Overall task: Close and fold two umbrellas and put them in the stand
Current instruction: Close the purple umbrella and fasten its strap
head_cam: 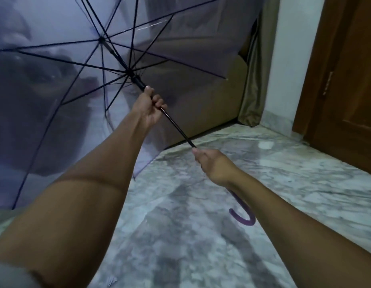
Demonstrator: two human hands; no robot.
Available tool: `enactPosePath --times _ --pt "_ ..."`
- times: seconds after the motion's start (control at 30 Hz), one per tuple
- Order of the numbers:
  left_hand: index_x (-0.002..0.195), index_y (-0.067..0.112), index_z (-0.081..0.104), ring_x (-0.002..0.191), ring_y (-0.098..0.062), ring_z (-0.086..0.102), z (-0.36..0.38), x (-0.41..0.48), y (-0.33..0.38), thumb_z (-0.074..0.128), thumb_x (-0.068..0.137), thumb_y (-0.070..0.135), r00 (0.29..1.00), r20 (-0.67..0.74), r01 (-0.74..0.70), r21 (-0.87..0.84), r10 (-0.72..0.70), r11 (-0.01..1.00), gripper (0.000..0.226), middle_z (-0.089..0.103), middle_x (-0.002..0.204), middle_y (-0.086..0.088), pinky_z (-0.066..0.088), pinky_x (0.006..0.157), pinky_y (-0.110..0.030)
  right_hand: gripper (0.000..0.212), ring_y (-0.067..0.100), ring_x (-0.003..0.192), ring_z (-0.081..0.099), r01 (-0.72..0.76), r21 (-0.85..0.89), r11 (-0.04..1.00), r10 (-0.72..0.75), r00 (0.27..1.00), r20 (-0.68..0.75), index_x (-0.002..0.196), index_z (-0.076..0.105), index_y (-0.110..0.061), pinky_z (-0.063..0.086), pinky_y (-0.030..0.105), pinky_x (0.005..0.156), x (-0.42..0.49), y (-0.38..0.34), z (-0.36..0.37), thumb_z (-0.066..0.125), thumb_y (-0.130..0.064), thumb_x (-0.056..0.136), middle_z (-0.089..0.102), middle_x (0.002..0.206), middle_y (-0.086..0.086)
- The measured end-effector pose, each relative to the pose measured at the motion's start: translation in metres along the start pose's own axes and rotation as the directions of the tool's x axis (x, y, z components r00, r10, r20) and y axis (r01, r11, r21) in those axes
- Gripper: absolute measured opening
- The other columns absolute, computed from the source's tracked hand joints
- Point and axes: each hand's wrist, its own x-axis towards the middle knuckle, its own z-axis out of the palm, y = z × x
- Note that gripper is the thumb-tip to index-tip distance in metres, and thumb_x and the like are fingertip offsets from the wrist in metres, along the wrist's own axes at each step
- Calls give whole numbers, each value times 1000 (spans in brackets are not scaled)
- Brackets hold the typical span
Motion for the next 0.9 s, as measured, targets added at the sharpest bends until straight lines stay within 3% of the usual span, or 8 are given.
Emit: enactPosePath --times 0.1,0.17,0.3,0.4,0.53,0.6,0.77,0.9 --pt "70 14 43 55 -15 42 11 -22 -11 32 106 29 999 21 25 -3 -25 1000 40 41 51 -2 47 64 -30 52 28 93 62 6 -100 995 -13 998 -61 101 68 0 46 34 83 9 -15 -12 37 -42 104 67 99 19" --pt "71 11 44 62 -19 47 23 -39 -29 34 105 28 992 78 101 11 -102 995 39 40 63 -5 49 71 -35 49 26 85 59 19 -80 997 -27 994 -109 95 66 6 41 30 76 23 -31 -21 41 -36 104 64 90 16" --pt "69 13 37 53 -14 33 42 -46 -42 30 106 26 963 144 225 45 -230 973 40 34 55 -4 42 49 -24 31 12 65 49 27 124 992 -8 988 -157 74 59 -11 36 14 52 46 -59 -26 50 -23 101 54 72 1" --pt "67 16 34 31 -10 26 41 -38 -30 27 107 26 971 152 181 36 -184 983 42 26 35 3 27 39 -18 41 12 52 36 65 119 991 -48 988 -144 61 47 -14 29 25 48 44 -54 -16 50 -25 101 43 57 -1" --pt "66 16 33 26 -7 20 34 -31 -28 26 107 24 987 121 100 60 -106 993 43 21 32 6 20 32 -17 14 11 56 48 78 220 972 -77 997 -11 97 60 -10 41 24 47 20 -43 -12 62 -24 95 51 67 -3" --pt "66 17 32 26 -8 20 30 -27 -24 24 108 23 989 114 84 62 -91 995 43 20 32 6 21 32 -17 25 12 59 56 16 228 974 -44 992 121 111 61 -6 50 22 48 9 -31 -17 64 -24 94 57 76 0" --pt "67 17 32 25 -8 21 20 -17 -13 23 107 20 996 56 73 10 -73 997 41 21 31 5 22 32 -17 33 15 49 55 -58 143 988 29 980 196 82 61 -6 49 30 53 -10 -4 -22 58 -36 97 55 59 -1" --pt "67 17 33 26 -9 21 18 -15 -10 26 107 19 998 8 61 -43 -60 997 40 21 32 4 22 33 -17 47 12 35 32 53 148 988 -55 998 12 62 41 -15 34 25 46 -12 -2 -16 49 -44 99 38 44 -3"
